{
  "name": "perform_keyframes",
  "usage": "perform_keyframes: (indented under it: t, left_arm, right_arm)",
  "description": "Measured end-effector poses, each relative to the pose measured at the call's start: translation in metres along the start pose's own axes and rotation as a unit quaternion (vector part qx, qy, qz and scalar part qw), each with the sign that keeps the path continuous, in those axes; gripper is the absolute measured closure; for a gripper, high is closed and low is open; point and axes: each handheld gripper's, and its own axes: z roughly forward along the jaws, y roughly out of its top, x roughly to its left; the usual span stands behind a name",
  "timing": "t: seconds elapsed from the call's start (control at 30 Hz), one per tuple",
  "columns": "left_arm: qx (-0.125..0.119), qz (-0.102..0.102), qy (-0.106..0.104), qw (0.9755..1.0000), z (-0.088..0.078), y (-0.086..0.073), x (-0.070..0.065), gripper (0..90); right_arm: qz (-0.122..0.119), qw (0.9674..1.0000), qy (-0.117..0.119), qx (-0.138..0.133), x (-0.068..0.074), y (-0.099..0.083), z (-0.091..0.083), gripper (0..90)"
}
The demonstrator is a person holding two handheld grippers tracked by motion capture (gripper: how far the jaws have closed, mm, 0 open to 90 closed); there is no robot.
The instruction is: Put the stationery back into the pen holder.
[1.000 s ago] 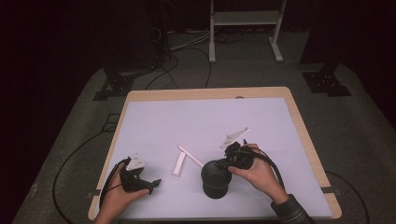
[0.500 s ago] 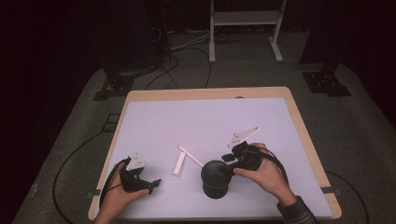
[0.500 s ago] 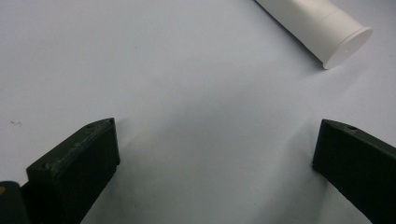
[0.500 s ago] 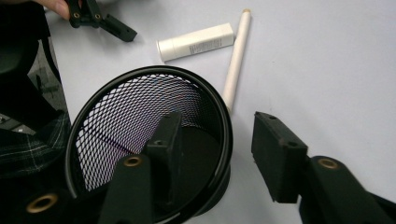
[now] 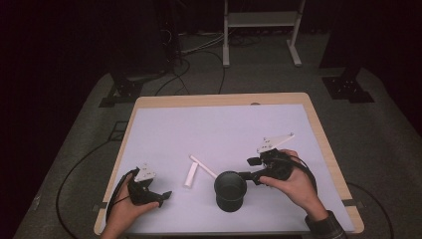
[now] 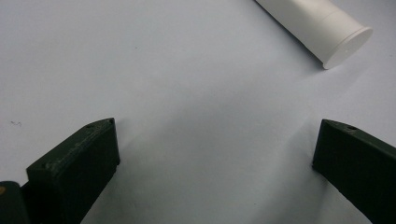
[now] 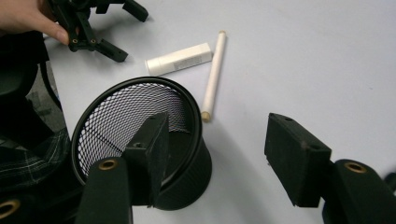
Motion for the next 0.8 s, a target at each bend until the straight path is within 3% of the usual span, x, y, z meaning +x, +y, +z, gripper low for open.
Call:
perform_keyframes:
  t: [0.43, 0.8]
  left_arm:
    - [0.000, 0.000, 0.000, 1.0000, 0.000, 0.000, 0.000, 0.0]
    - [-0.001, -0.001, 0.000, 1.0000, 0.000, 0.000, 0.000, 0.0]
  right_arm:
    - [0.034, 0.9988, -0.027, -0.022, -0.015, -0.023, -0.021, 36.3]
    - [0.057, 0.9954, -0.073, -0.024, -0.031, -0.052, -0.032, 31.3]
